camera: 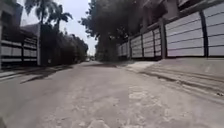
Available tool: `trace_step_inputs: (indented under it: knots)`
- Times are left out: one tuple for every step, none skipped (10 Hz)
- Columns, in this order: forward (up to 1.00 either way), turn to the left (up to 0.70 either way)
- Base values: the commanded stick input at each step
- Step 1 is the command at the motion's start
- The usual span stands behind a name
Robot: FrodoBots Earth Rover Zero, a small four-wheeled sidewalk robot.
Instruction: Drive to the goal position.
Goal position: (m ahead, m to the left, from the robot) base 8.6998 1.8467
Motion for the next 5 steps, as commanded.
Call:
trace_step_inputs:
  knots:
    - [1.0,0.07]
    - [1.0,0.0]
    - [1.0,0.0]
    - [1.0,0.0]
    - [1.0,0.0]
